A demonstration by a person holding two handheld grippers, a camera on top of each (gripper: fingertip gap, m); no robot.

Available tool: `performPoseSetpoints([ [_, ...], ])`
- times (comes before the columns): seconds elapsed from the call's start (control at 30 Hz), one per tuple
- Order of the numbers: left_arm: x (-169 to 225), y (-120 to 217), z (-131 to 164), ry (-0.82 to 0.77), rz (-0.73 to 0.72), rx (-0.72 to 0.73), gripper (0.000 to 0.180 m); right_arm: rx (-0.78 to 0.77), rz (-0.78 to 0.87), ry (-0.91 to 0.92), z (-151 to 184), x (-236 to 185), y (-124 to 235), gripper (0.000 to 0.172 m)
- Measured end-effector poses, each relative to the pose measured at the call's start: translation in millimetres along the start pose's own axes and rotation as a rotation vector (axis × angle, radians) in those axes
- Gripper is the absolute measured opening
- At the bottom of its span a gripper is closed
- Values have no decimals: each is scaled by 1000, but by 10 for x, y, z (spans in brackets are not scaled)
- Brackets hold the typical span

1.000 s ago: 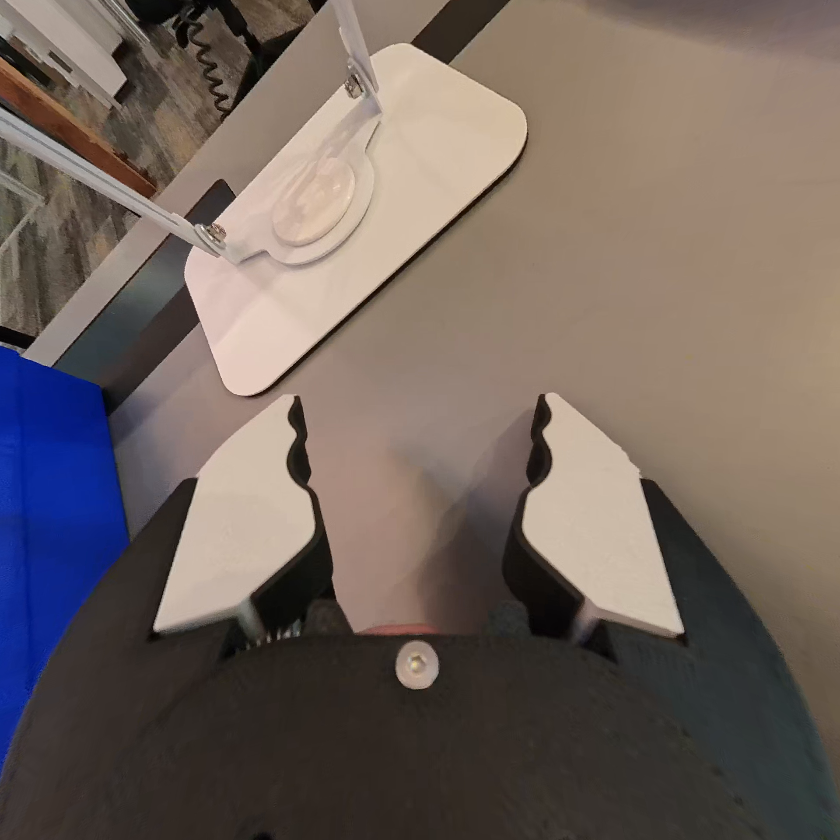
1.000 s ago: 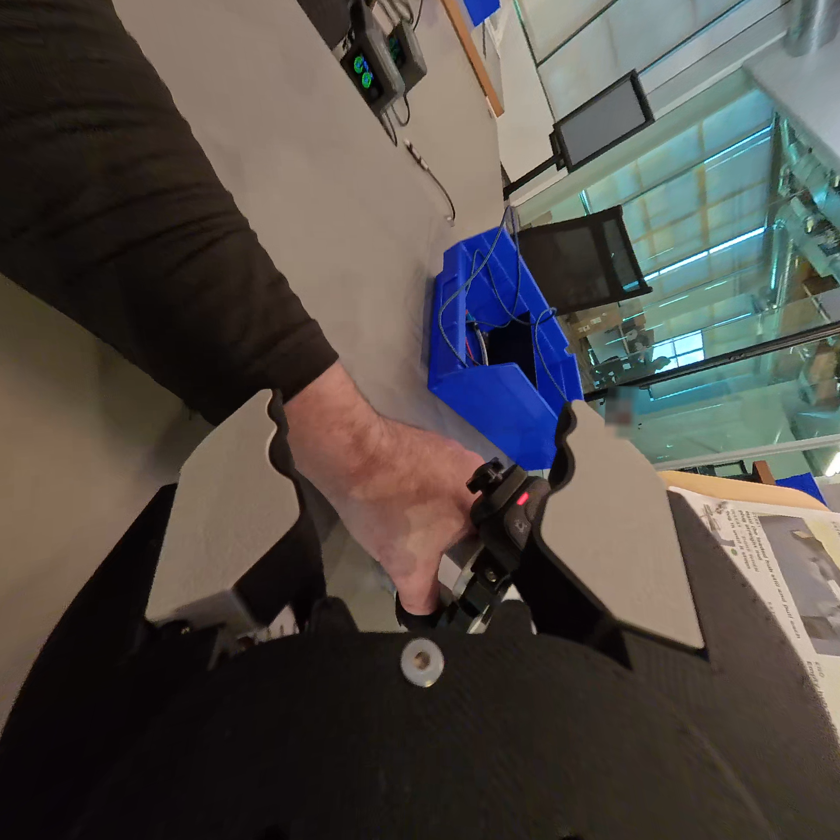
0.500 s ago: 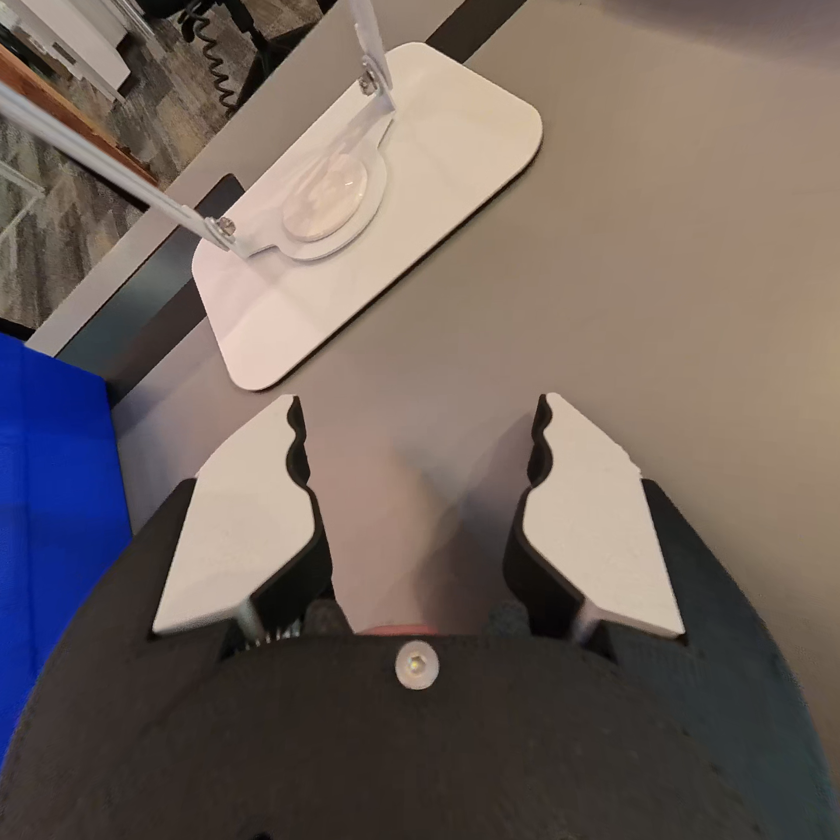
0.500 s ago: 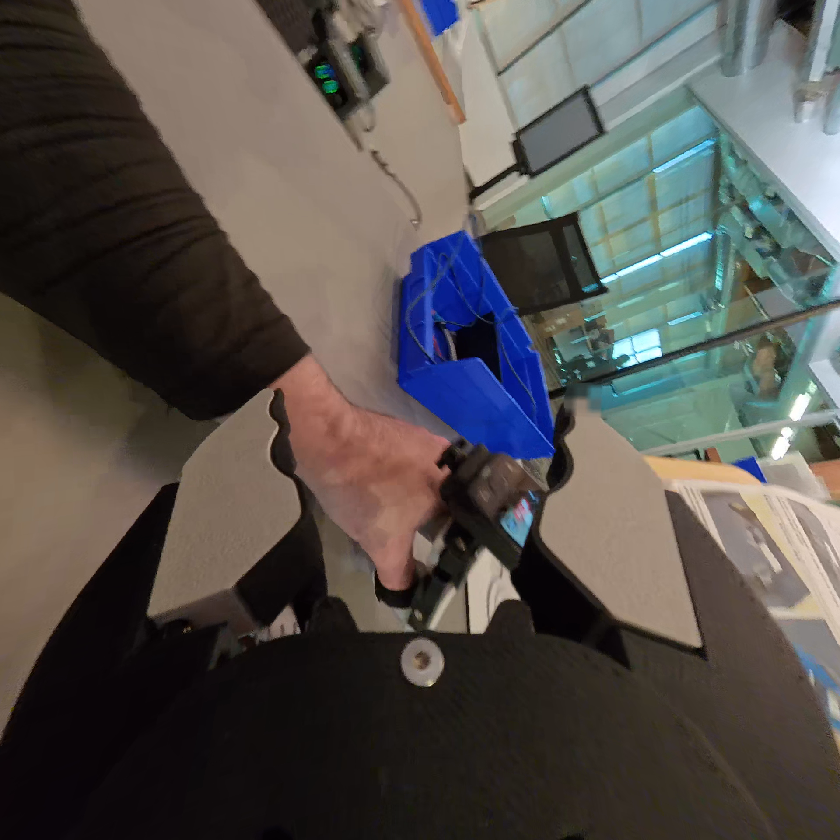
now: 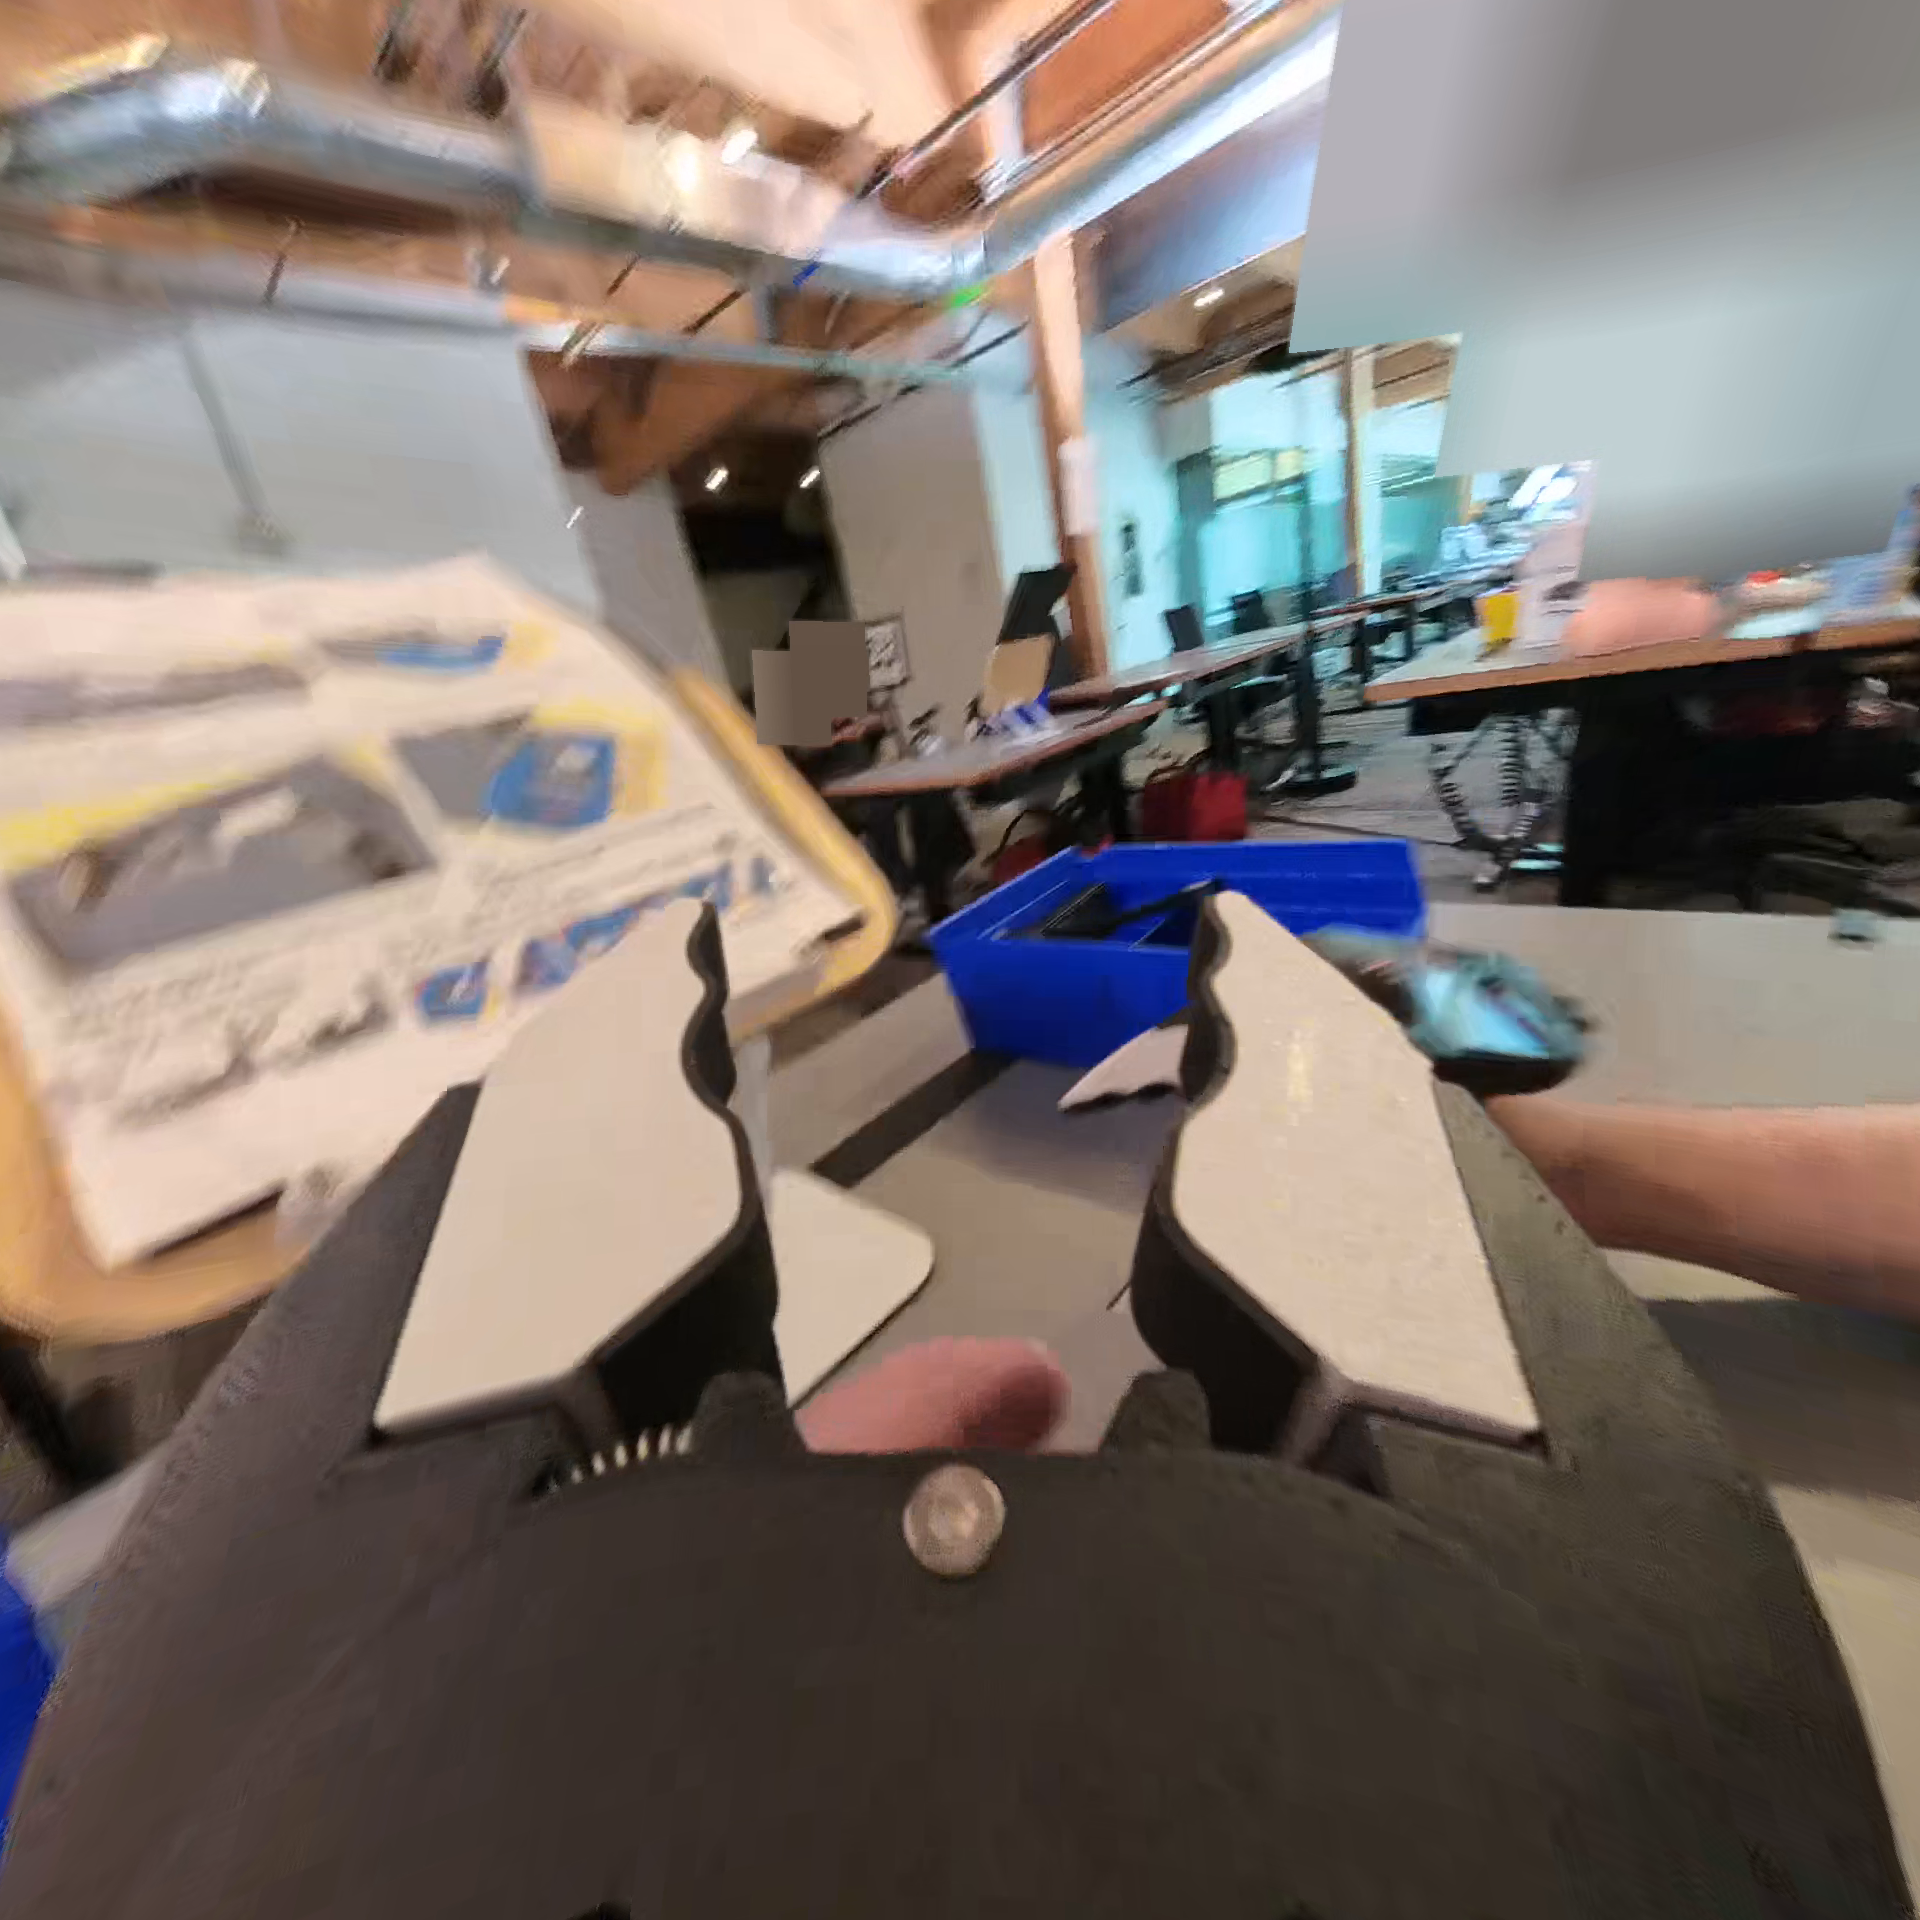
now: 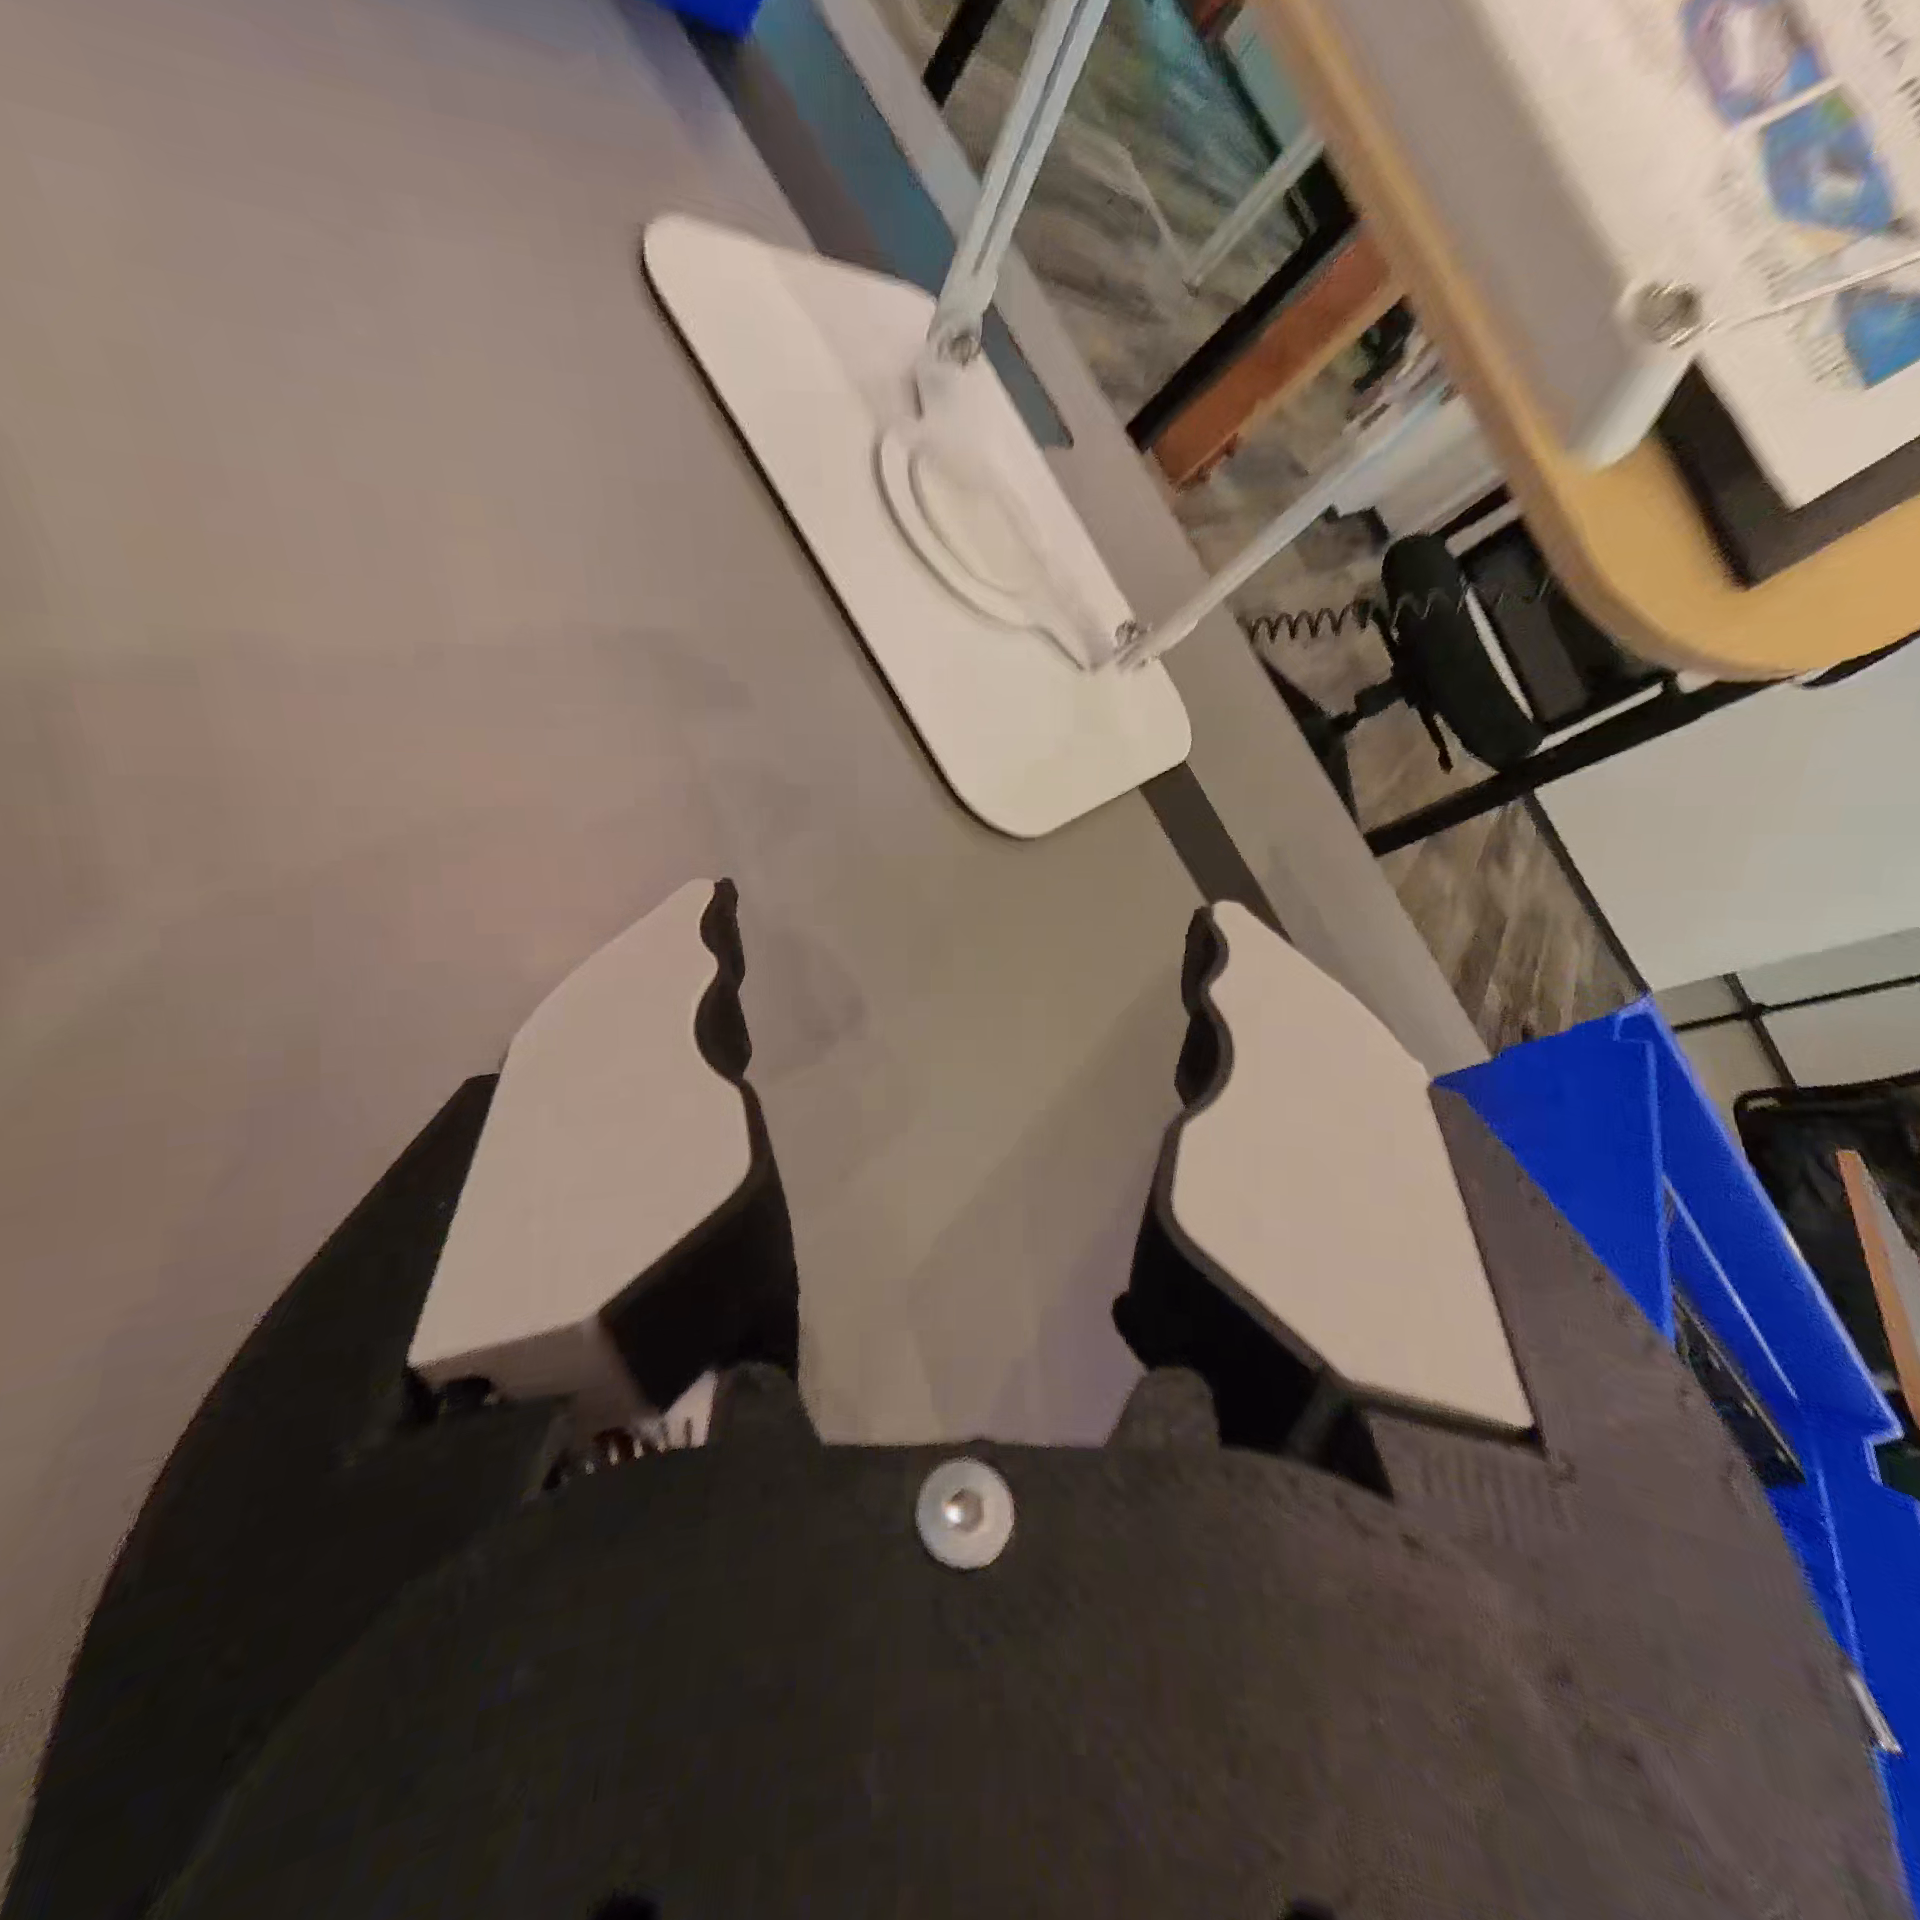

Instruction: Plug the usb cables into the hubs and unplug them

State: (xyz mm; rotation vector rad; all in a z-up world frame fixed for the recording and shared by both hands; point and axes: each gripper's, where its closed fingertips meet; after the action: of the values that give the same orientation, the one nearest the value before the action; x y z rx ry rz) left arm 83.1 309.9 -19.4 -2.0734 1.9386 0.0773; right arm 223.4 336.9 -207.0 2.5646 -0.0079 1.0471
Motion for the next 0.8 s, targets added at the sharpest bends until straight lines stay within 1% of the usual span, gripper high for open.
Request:
performPoseSetpoints([
  [0.07, 407, -168, -184, -89, 74, 16, 103, -73, 8, 25, 104, -9, -46, 83],
  [0.1, 631, -275, -222, -126, 115, 15, 115, -95, 10, 42, 133, -21, -57, 83],
  [0.17, 1035, -493, -214, -193, 174, -9, 133, -150, 8, 71, 197, -66, -74, 82],
  [0.23, 1364, -675, -133, -261, 220, -56, 142, -193, -5, 99, 247, -132, -92, 85],
  [0.27, 1475, -748, -84, -281, 232, -72, 144, -208, -10, 104, 262, -156, -96, 86],
  [0.3, 1568, -812, -15, -283, 254, -95, 144, -214, -12, 99, 259, -166, -95, 83],
  [0.4, 1638, -962, 221, -274, 253, -185, 147, -230, -9, 117, 246, -177, -80, 84],
  [0.53, 1670, -1045, 412, -294, 251, -251, 147, -226, -17, 134, 210, -227, -63, 82],
  [0.63, 1704, -1076, 484, -318, 244, -280, 146, -229, -19, 140, 204, -240, -60, 81],
  [0.73, 1679, -1117, 619, -316, 230, -345, 147, -233, -17, 147, 204, -240, -54, 81],
  [0.8, 1716, -1113, 648, -313, 257, -352, 147, -238, -19, 140, 209, -239, -52, 81],
])
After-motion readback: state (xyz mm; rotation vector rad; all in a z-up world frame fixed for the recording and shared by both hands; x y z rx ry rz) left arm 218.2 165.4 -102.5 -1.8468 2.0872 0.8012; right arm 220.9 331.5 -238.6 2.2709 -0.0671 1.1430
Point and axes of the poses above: each gripper's, where its closed fingertips meet, y back along the fingers, z out of its underside, x = y × z across the jaws, and after that the axes turned 9 degrees about z, right-handed
